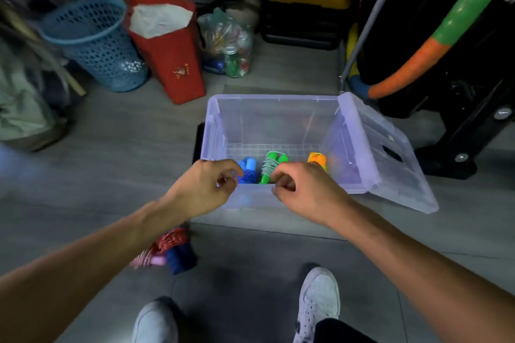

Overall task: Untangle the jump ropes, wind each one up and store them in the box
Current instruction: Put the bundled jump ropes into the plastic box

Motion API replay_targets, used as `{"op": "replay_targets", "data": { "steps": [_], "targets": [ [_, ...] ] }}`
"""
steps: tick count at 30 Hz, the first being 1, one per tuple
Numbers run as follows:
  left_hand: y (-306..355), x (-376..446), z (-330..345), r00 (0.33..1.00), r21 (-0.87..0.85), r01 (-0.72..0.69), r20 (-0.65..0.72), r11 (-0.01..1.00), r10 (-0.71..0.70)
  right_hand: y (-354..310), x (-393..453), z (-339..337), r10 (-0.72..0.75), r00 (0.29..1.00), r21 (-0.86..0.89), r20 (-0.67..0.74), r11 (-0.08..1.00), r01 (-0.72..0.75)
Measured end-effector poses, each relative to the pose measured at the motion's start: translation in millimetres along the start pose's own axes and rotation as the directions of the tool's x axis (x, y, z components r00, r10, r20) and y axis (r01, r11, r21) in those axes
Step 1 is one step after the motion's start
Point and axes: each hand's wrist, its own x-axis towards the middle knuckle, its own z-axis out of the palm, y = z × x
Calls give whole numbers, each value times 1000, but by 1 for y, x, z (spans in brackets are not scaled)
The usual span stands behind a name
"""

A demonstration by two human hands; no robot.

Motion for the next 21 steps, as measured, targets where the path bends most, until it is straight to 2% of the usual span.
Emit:
{"op": "replay_targets", "data": {
  "steps": [3,6,9,11,12,14,17,20,21],
  "targets": [
    [-15,-43,-11,993,-33,117,12,993,-117,-30,-6,17,-78,994,-133,79,987,88],
    [-49,-83,-8,955,15,292,42,956,-292,-57,-7,33,-104,978,-151,178,980,132],
    [-89,-115,3,853,74,518,24,852,-521,-76,0,58,-94,975,-110,204,987,118],
    [-114,-133,13,786,137,607,42,783,-617,-83,5,82,-81,971,-98,225,989,106],
    [-125,-141,17,749,80,659,27,748,-662,-85,7,94,-67,969,-84,238,992,90],
    [-145,-156,26,650,-118,754,-7,646,-760,-90,10,117,-39,963,-64,266,996,58],
    [-175,-166,41,481,-303,823,-77,480,-873,-94,14,144,-1,953,-47,301,999,16],
    [-198,-158,54,225,-610,765,-46,206,-973,-90,13,162,24,943,-25,333,1000,-16],
    [-203,-153,57,162,-668,732,-24,136,-987,-88,14,168,25,938,-31,345,999,-15]
  ]
}}
